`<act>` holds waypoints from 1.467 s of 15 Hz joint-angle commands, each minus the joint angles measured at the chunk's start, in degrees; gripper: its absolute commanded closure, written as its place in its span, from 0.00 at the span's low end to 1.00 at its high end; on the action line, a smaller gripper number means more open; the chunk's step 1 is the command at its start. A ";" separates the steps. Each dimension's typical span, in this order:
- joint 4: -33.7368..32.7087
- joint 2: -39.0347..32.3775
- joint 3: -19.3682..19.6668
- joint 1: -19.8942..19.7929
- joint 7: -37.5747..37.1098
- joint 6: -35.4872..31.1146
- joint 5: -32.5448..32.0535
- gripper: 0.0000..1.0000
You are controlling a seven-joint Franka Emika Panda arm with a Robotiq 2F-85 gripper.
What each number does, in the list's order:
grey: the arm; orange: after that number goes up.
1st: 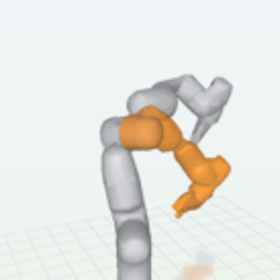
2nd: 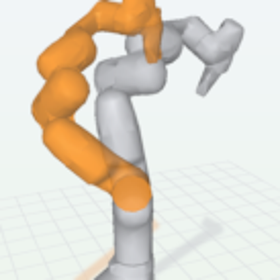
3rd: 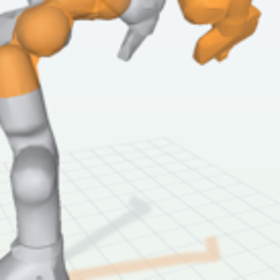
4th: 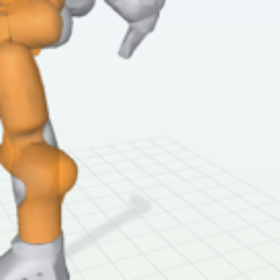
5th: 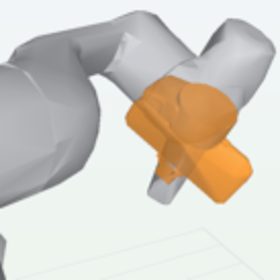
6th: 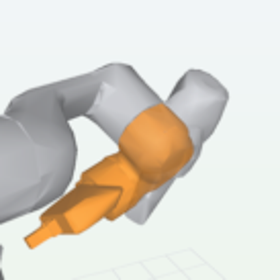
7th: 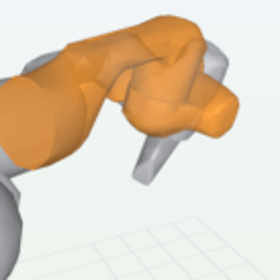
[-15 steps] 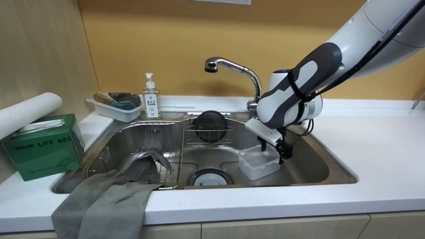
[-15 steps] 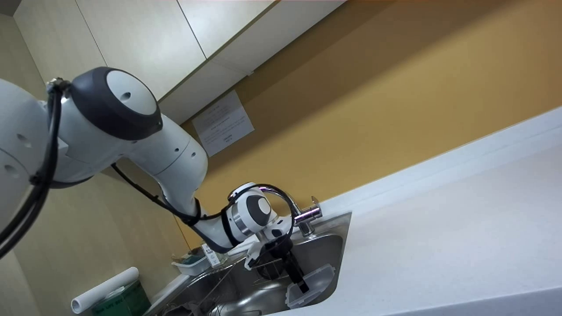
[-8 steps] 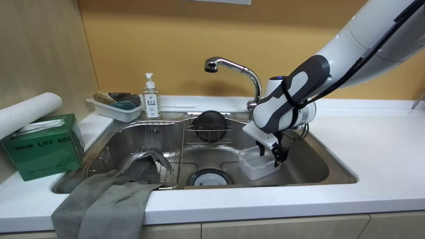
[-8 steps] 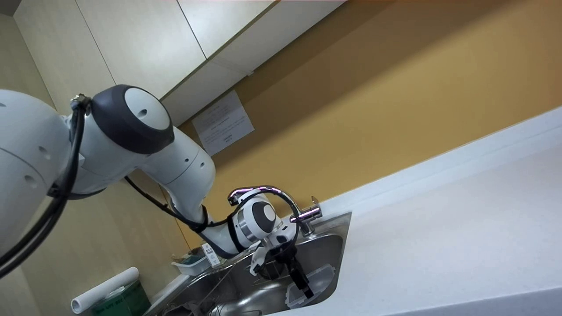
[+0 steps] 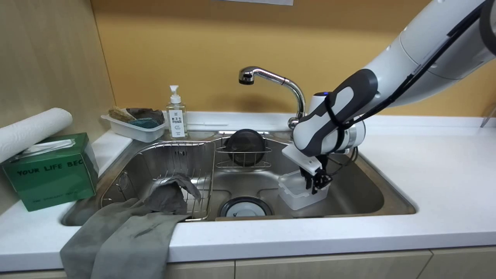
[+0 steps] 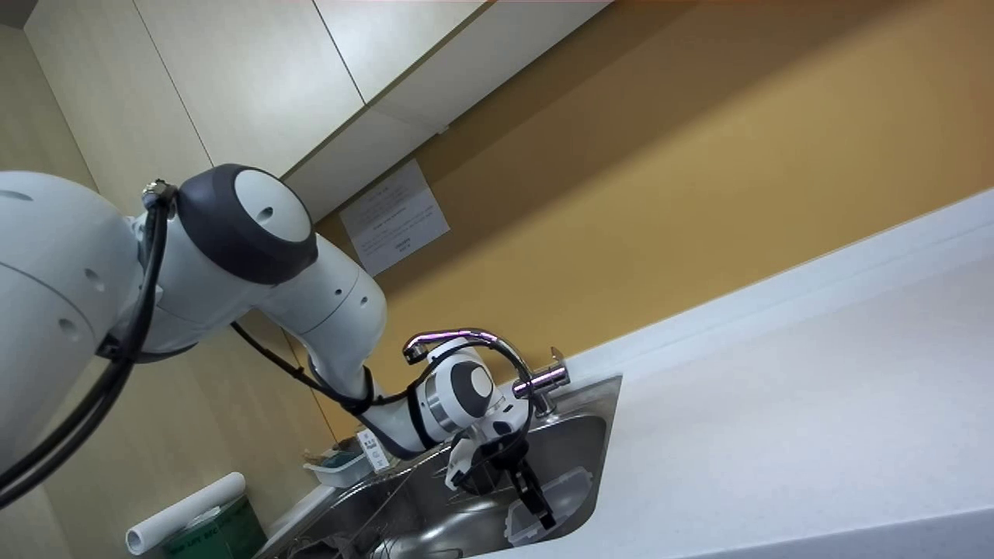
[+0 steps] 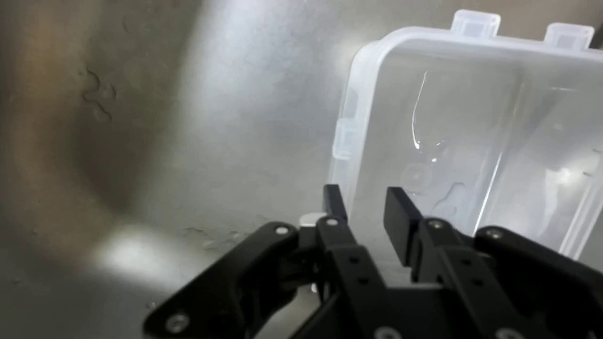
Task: Remove the clear bowl from the sink and put it on the right side of the counter.
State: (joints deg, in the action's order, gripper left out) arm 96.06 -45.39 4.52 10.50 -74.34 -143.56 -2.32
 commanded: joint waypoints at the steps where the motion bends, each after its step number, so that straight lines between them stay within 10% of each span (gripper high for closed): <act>1: -0.95 0.19 0.72 0.52 0.82 1.37 1.23 0.99; 22: 26.63 29.52 4.07 3.87 -4.77 0.15 -3.81 0.99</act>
State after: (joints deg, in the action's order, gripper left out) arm 114.69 -24.26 8.84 15.61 -76.18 -142.50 -5.52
